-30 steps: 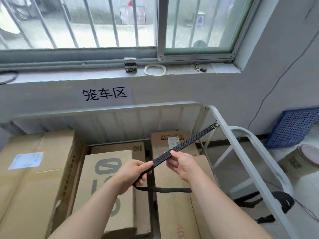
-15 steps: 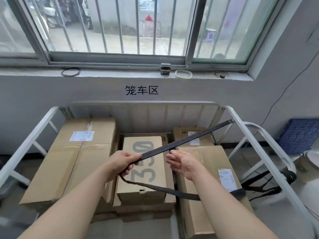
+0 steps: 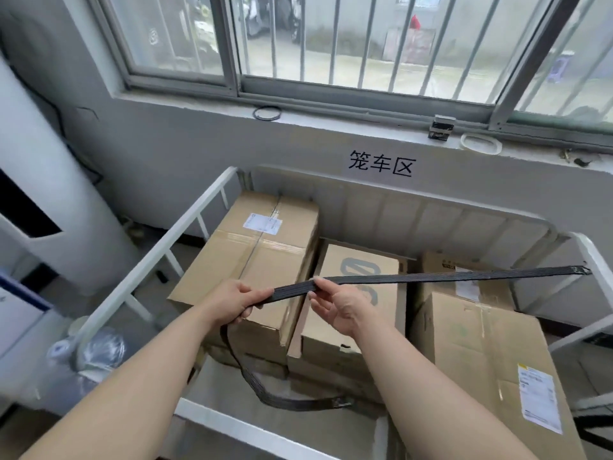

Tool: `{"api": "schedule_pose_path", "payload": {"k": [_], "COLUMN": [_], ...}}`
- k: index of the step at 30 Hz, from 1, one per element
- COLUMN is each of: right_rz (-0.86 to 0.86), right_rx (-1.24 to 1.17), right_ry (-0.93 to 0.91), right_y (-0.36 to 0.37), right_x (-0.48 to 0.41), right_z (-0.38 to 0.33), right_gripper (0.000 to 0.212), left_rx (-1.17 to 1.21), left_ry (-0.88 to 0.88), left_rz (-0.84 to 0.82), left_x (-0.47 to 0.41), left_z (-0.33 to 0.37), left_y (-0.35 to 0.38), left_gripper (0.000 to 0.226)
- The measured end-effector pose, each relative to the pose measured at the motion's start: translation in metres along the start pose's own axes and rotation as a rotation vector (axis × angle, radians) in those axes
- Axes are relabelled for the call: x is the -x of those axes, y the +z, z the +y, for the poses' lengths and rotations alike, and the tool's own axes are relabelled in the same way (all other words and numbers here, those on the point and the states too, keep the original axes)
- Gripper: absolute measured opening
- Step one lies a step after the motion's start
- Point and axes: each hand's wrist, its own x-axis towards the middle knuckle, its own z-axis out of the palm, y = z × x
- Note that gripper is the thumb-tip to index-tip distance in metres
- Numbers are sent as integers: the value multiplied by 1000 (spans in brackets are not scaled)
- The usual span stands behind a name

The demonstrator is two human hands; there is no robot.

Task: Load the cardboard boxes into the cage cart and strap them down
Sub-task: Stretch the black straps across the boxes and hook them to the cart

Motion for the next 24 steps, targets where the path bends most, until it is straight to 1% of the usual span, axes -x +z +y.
{"api": "schedule_pose_path", "payload": {"k": [4, 7, 9, 12, 16, 20, 24], "right_rz": [-70, -82, -75, -64, -42, -12, 11], "right_rx": [56, 61, 52, 20, -27, -42, -51], "right_ry": [40, 72, 91, 111, 128, 151, 173], "right_y": [49, 79, 108, 150, 200, 241, 269], "right_x": [-18, -32, -47, -69, -97, -123, -146], "right_z": [21, 34, 48, 67, 85, 108, 131], "right_gripper": [12, 11, 10, 11, 12, 11, 13], "left_rx": [12, 11, 37, -3, -21, -64, -53], "left_ry": [5, 1, -11, -7, -22, -41, -64], "left_rz": [70, 61, 65, 78, 106, 103, 83], "left_x": [-3, -7, -15, -28, -48, -67, -80], "left_z": [-23, -36, -48, -68, -97, -124, -148], "left_y": [-35, -58, -86, -132, -186, -230, -261], "left_gripper": [37, 36, 31, 30, 16, 16, 16]}}
